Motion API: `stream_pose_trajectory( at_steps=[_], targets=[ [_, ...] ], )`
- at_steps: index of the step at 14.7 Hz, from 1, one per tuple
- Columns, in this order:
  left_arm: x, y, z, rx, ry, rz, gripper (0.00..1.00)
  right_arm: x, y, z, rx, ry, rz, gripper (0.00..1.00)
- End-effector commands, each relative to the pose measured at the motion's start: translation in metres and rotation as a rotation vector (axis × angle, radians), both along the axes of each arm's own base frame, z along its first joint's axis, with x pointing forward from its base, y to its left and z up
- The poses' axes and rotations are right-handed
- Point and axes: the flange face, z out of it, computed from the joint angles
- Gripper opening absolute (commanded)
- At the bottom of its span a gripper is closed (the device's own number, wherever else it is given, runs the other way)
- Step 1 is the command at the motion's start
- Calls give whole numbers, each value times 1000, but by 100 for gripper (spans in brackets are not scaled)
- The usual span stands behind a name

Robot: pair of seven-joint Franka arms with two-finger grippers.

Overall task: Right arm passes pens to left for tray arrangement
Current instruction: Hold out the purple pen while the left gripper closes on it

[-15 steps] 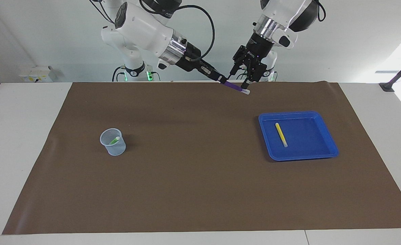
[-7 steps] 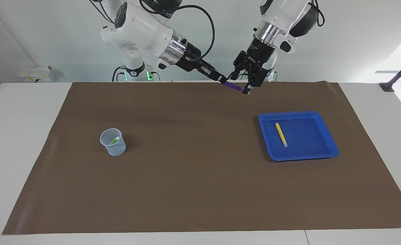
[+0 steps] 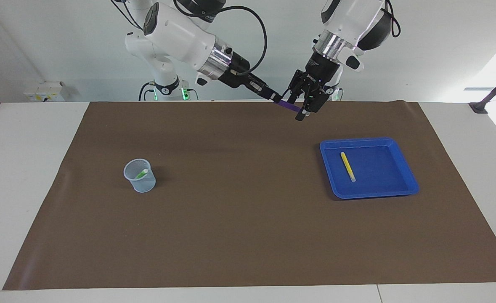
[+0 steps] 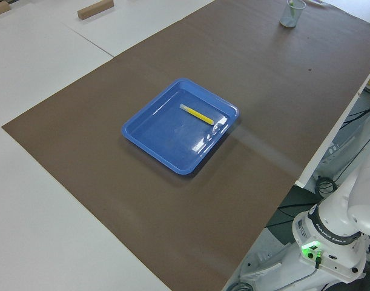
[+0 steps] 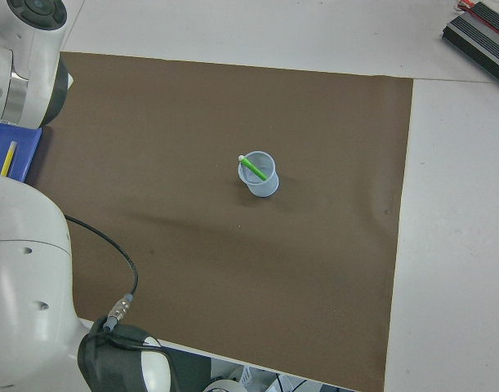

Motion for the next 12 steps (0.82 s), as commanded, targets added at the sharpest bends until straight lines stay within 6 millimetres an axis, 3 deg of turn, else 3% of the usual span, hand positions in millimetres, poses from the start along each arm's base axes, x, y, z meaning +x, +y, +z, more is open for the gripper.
stream_pose_trajectory(
  at_steps=[1,4,6,7,12],
  targets=[
    [-2,2,6,14,-17,-4,60,0,2,-1,14,10,-14,0],
    [-3,2,7,16,-14,-4,43,-1,2,-1,9,15,-5,0],
    [-3,2,8,15,-15,-3,20,-1,2,-1,9,15,-5,0],
    [-2,3,7,16,-14,-1,2,-1,2,-1,9,14,-6,0],
    [0,6,15,10,-30,5,0,-1,3,-1,9,15,-5,0]
  ],
)
